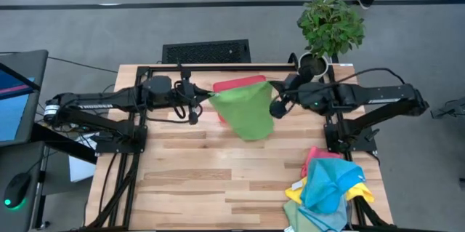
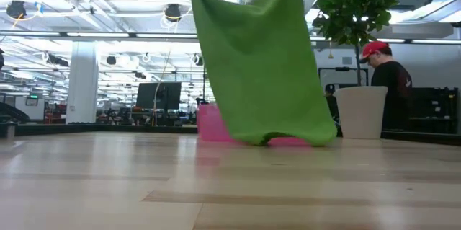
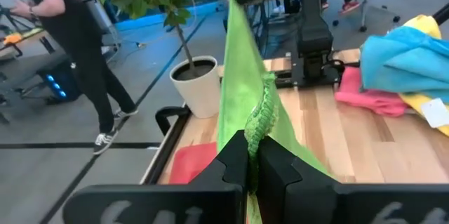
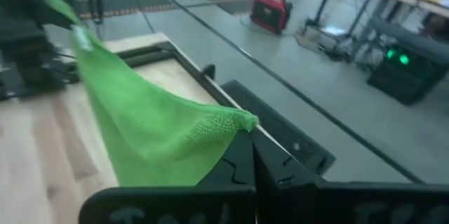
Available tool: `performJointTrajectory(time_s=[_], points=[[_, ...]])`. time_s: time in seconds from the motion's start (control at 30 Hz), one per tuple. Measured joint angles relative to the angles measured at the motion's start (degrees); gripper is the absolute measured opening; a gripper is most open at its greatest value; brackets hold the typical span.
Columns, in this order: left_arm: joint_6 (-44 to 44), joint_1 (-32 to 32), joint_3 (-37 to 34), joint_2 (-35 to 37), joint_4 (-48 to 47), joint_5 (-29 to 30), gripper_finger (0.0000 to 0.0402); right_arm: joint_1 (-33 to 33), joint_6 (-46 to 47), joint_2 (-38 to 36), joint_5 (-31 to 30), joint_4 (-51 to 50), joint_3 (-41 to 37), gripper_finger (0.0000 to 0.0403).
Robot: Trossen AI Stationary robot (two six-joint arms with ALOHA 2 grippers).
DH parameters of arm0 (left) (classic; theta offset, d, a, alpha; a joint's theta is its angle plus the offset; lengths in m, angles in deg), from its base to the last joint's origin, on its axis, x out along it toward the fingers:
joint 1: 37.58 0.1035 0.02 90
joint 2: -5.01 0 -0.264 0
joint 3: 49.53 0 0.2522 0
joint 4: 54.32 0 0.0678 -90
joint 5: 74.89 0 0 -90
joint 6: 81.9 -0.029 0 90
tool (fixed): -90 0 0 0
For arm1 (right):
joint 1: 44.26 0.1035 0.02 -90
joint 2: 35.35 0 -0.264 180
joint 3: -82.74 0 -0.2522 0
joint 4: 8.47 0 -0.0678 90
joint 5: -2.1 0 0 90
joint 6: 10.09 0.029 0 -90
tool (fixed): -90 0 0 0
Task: Fold microfiber towels
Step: Fold the green microfiber cloth
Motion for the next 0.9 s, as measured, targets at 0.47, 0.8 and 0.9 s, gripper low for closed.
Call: performJointTrajectory(time_s=[0.47,0.8,0.9], points=[[1.84,-6.09,12.18,-0.01,-15.07,5.29,0.0000,16.70,-6.39,0.44,-19.11,-1.84,6.97,0.0006],[-7.69,-2.80,16.17,-0.85,-15.41,6.32,0.0000,11.95,-14.17,0.42,-21.54,-0.41,10.20,0.0006],[-8.52,-0.40,16.09,-2.01,-16.57,7.34,0.0000,9.71,-14.33,0.85,-21.73,-1.46,10.21,0.0006]])
